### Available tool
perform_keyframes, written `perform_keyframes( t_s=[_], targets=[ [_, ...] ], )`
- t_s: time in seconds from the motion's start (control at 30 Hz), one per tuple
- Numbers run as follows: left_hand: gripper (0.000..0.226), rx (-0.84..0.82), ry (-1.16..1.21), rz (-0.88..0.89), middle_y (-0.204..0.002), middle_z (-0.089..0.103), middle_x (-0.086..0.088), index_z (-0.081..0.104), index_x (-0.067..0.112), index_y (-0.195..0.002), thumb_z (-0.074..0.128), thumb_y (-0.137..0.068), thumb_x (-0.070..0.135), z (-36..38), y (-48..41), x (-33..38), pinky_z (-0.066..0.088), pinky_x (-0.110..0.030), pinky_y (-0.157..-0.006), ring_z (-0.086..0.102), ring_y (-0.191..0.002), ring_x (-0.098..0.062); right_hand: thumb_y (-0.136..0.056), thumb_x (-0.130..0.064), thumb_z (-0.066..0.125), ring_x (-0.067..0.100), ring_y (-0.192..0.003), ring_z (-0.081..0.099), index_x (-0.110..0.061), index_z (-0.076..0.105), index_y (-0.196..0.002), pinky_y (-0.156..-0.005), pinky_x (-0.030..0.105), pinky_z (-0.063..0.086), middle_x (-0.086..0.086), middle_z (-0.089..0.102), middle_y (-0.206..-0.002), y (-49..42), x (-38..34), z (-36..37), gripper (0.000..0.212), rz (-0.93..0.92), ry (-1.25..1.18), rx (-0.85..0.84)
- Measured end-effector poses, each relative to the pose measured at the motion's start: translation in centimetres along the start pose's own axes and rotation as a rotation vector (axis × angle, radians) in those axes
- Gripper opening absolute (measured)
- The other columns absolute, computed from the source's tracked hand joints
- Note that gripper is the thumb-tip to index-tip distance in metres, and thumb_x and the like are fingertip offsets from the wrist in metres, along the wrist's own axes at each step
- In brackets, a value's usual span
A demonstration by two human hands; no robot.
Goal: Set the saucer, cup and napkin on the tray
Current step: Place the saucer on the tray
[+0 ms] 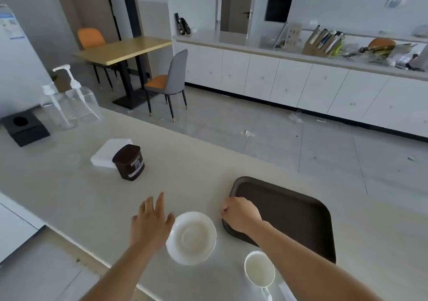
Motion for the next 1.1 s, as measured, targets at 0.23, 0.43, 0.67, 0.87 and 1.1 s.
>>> perform_keyframes(
  t_s=[0.23,0.43,0.67,0.87,1.1],
  targets=[
    [0.069,-0.115,-0.053,-0.035,-0.155,0.031,-0.005,0.015,0.023,-0.154,0.033,-0.094,0.051,4.2,0.8,-1.3,0.039,-0.043,-0.104,0.029,-0.144,-0.025,-0.084,-0.021,0.054,0.029,-0.074,0.049,-0.016,0.053,-0.070,-0.054,0.028,0.037,0.005,0.060,-0.082,-0.4,0.3,4.0,0.014,0.111,-0.045,-0.116],
    [0.058,-0.191,-0.034,-0.071,-0.149,0.037,-0.004,0.032,0.022,-0.147,0.032,-0.095,0.048,6.2,0.3,-1.7,0.035,-0.040,-0.106,0.028,-0.142,-0.025,-0.090,-0.032,0.062,0.033,-0.089,0.068,-0.009,0.069,-0.094,-0.066,0.031,0.050,0.009,0.072,-0.097,-1.3,0.5,6.3,0.024,0.183,-0.069,-0.145],
    [0.032,-0.131,0.000,-0.079,-0.113,0.055,0.000,0.064,0.023,-0.107,0.039,-0.095,0.039,7.6,1.3,-1.7,0.040,-0.036,-0.089,0.049,-0.109,-0.022,-0.088,-0.016,0.059,0.030,-0.070,0.077,-0.001,0.070,-0.082,-0.073,0.040,0.064,0.012,0.077,-0.073,-1.6,0.7,7.8,0.020,0.260,-0.180,-0.236],
    [0.028,-0.162,-0.023,-0.099,-0.097,0.068,0.004,0.064,0.021,-0.098,0.038,-0.095,0.032,7.2,0.3,-1.1,0.038,-0.034,-0.082,0.060,-0.095,-0.019,-0.083,-0.004,0.055,0.021,-0.063,0.075,-0.008,0.067,-0.070,-0.076,0.037,0.063,0.013,0.079,-0.073,-2.0,0.4,7.8,0.018,0.281,-0.260,-0.272],
    [0.025,-0.081,0.336,-0.140,-0.073,0.058,0.000,0.047,0.018,-0.066,0.052,-0.091,0.020,6.5,-1.7,0.9,0.035,-0.033,-0.060,0.051,-0.070,-0.021,-0.082,-0.002,0.053,0.026,-0.068,0.078,-0.011,0.063,-0.069,-0.077,0.040,0.063,0.017,0.078,-0.072,-2.7,2.0,4.6,0.018,0.282,-0.329,-0.173]
  ],
)
Point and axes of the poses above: each hand's wrist, its own y-axis away from the middle knuckle, its own z-axis out of the palm, x = y × z, the point moved 5 cm from there along -y, towards the middle knuckle
